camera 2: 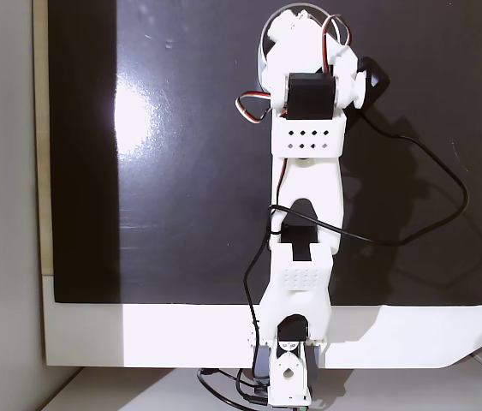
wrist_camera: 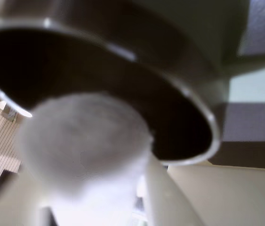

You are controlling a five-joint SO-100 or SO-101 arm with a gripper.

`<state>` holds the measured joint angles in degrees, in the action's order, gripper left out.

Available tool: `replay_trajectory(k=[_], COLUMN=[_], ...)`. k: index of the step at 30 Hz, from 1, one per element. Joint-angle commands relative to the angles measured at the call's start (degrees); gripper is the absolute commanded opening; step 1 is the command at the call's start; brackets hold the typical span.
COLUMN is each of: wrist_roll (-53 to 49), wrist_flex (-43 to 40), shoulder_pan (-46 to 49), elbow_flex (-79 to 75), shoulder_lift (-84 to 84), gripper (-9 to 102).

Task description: Grasp a gauze and put it in the cup.

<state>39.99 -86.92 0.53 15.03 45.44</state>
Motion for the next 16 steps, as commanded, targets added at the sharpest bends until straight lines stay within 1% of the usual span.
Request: replay_trajectory(k=[1, 2, 16], wrist_roll=[-0.5, -0.5, -0.7], wrist_flex=[0.1, 0.1, 0.6], shoulder_pan=[0.1, 0.1, -0.4], elbow_flex=[-0.2, 0.2, 1.1], shoulder_lift=[2.3, 2.5, 4.7], gripper=[36, 38, 37])
